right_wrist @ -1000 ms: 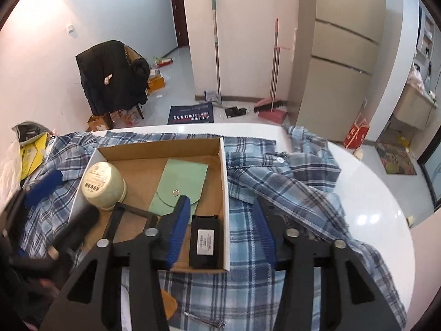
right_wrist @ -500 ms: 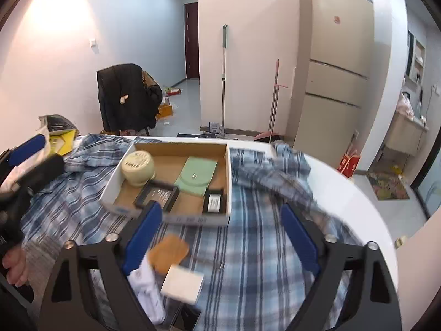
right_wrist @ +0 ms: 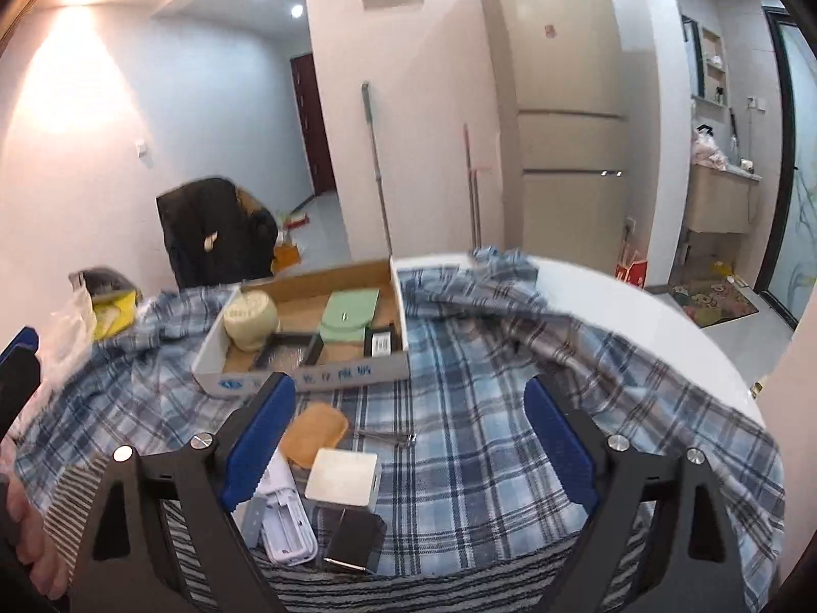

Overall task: Organize rigid objects
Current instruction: 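Withdraw both tools from the box toward the loose items on the shirt, then grasp the grey printed card box with the left tool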

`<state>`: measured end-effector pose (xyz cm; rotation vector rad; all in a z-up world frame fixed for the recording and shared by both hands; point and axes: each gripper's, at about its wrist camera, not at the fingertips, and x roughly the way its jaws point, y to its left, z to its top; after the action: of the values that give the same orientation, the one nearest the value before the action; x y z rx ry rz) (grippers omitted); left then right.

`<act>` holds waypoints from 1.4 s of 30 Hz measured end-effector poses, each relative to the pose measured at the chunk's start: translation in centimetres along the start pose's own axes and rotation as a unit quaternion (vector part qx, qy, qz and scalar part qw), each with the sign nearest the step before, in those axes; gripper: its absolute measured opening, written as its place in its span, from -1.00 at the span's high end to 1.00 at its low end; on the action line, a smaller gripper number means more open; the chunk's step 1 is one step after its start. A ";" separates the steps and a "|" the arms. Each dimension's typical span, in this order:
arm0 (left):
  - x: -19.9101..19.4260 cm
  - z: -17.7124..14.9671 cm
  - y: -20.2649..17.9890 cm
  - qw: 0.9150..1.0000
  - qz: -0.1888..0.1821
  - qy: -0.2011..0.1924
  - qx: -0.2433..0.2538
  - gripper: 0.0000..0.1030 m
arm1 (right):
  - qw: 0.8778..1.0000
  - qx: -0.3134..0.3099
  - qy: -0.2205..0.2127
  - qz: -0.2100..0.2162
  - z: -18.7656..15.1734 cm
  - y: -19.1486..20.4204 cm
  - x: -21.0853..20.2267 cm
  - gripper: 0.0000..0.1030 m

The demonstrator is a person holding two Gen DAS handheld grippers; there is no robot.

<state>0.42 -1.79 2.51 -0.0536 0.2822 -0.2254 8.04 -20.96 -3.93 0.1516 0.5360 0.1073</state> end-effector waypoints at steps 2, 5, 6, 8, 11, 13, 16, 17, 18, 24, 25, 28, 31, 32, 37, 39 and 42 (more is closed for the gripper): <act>1.9 -1.2 0.5 1.000 0.010 0.026 -0.001 -1.00 | 1.000 -0.004 0.022 0.007 -0.5 0.1 1.3 -0.75; 4.3 -3.1 1.3 0.996 0.004 0.089 -0.014 -1.00 | 0.999 -0.019 0.041 0.002 -1.4 0.3 2.1 -0.75; 4.7 -3.5 1.5 0.995 0.009 0.099 -0.019 -1.00 | 0.999 -0.024 0.042 0.000 -1.6 0.3 2.2 -0.75; 5.2 -3.9 2.0 0.993 0.009 0.112 -0.032 -1.00 | 0.999 -0.028 0.044 -0.001 -2.1 0.2 2.3 -0.75; 4.8 -4.0 2.1 0.994 0.015 0.107 -0.033 -1.00 | 0.998 -0.032 0.058 0.006 -2.8 0.0 2.8 -0.75; 4.7 -4.1 1.5 0.994 0.027 0.106 -0.017 -1.00 | 0.997 -0.031 0.068 0.016 -3.0 -0.1 3.0 -0.75; 5.1 -4.3 0.8 0.992 0.013 0.124 -0.002 -1.00 | 0.997 -0.029 0.068 0.012 -3.0 -0.1 3.1 -0.75; 5.3 -4.4 0.8 0.991 0.003 0.131 -0.005 -1.00 | 0.997 -0.030 0.065 0.010 -3.0 -0.1 3.0 -0.75; 5.4 -4.5 0.8 0.991 -0.002 0.134 -0.006 -1.00 | 0.997 -0.031 0.063 0.006 -2.9 -0.1 3.0 -0.75; 7.3 -5.8 -0.4 0.976 -0.061 0.211 0.008 -1.00 | 0.998 -0.036 0.046 -0.002 -2.7 0.0 2.1 -0.75; 7.7 -6.1 -0.9 0.972 -0.063 0.224 0.015 -1.00 | 0.998 -0.037 0.042 -0.001 -2.6 0.1 1.9 -0.75; 8.8 -7.1 -1.7 0.964 -0.059 0.257 0.033 -1.00 | 0.998 -0.046 0.038 -0.009 -2.6 0.3 1.9 -0.75; 9.7 -7.8 -1.6 0.957 -0.050 0.285 0.028 -0.97 | 0.998 -0.044 0.049 0.003 -2.7 0.3 2.1 -0.75; 10.0 -8.0 -1.5 0.954 -0.048 0.294 0.027 -0.94 | 0.998 -0.043 0.051 0.009 -2.7 0.3 2.1 -0.75; 10.9 -8.8 -1.7 0.945 -0.054 0.321 0.029 -0.86 | 0.997 -0.057 0.046 0.008 -2.9 0.9 1.7 -0.75; 11.3 -9.2 -2.0 0.939 -0.056 0.336 0.035 -0.85 | 0.997 -0.060 0.046 0.009 -3.0 1.0 1.7 -0.75; 11.9 -9.7 -2.0 0.931 -0.062 0.357 0.036 -0.60 | 0.997 -0.061 0.049 0.010 -3.0 1.1 1.8 -0.75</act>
<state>8.42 -6.66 -9.82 0.0869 0.9994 -0.3780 7.98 -19.31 -7.26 0.0323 0.6236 0.1681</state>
